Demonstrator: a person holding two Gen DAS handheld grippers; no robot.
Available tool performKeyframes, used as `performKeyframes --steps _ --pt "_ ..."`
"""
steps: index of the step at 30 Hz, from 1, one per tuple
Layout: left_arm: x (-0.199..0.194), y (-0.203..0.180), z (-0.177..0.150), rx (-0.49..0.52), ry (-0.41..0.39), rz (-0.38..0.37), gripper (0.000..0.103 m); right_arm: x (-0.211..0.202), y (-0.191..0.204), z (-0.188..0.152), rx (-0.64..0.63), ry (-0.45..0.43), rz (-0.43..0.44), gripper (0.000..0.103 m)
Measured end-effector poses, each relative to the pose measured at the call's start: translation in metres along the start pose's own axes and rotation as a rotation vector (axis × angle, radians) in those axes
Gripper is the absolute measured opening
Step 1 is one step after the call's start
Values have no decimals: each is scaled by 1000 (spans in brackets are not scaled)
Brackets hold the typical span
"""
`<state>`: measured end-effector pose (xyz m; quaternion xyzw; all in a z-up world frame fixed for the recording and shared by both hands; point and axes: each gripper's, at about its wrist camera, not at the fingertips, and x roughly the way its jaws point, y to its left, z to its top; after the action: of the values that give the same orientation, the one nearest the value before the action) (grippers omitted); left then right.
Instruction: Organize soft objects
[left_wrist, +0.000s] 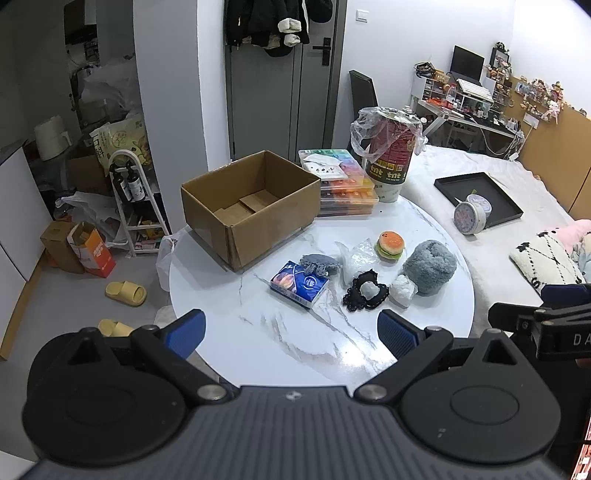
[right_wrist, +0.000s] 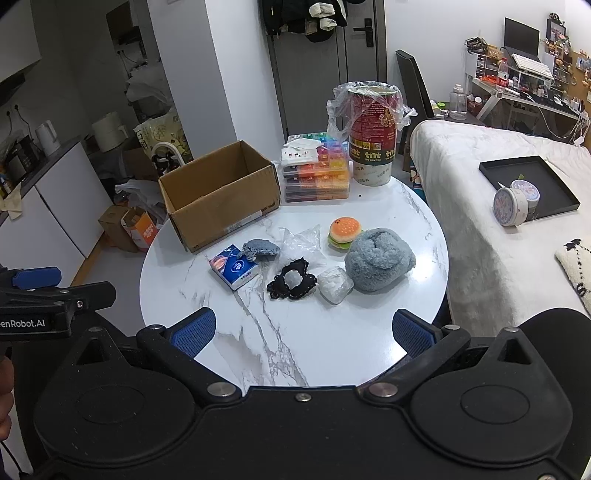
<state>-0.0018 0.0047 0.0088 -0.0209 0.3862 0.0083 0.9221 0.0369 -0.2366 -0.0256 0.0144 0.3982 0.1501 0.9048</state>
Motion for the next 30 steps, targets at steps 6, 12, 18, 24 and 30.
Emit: performKeyframes --steps 6,12,18,24,30 --pt "0 0 0 0 0 1 99 0 -1 0 0 -2 -1 103" --pt "0 1 0 5 3 -1 99 -1 -2 0 7 3 3 103" --pt "0 0 -1 5 2 -1 99 -1 -3 -2 20 6 16 103" --pt "1 0 -4 8 4 -2 99 -1 -3 -2 27 10 21 103" --pt "6 -4 -6 10 5 -1 99 -1 -3 -3 29 12 19 103"
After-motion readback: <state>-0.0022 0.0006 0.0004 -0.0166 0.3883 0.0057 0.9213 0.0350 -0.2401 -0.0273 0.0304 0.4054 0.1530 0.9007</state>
